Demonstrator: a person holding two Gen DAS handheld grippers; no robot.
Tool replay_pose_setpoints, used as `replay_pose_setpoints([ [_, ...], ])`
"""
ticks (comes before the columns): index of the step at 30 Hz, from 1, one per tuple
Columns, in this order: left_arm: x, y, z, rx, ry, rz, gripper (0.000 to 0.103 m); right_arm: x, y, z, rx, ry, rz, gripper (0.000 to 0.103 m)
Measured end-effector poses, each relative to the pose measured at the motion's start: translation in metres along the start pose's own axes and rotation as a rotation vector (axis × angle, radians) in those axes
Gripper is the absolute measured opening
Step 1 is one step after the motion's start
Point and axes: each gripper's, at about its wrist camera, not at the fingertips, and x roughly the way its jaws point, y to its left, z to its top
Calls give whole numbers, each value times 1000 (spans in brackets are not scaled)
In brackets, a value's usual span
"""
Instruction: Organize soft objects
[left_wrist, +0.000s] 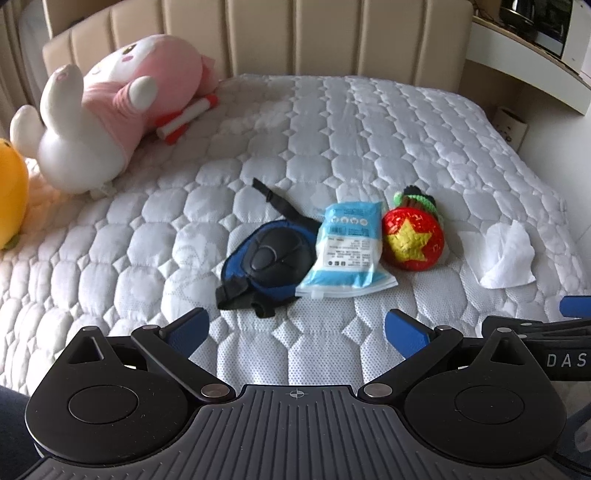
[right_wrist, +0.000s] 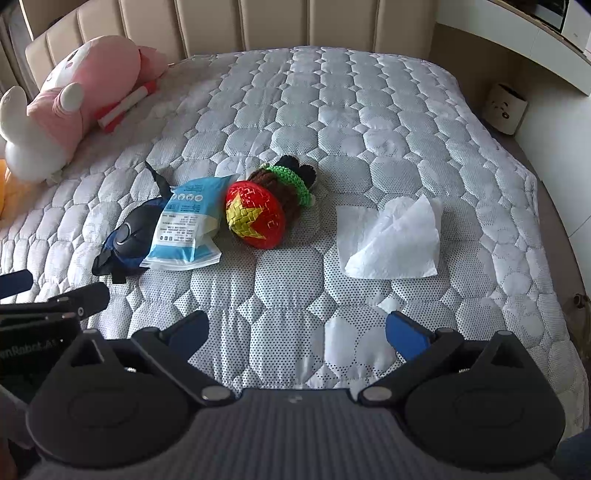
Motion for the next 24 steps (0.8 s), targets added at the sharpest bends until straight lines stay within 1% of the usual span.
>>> replay_pose_setpoints([
  [7, 0, -4, -1, 9, -1, -7, 103, 1, 1, 0, -1, 5, 2, 103],
  [14, 4, -2, -1, -2, 26, -14, 103, 2, 1, -1, 0, 6, 5, 103],
  [22, 5, -2, -2, 6, 33, -15, 103, 2, 2, -2, -2, 9, 4, 103],
  [24, 5, -2, -1, 6, 35, -16, 103, 2, 1, 2, 7, 14, 7, 103],
])
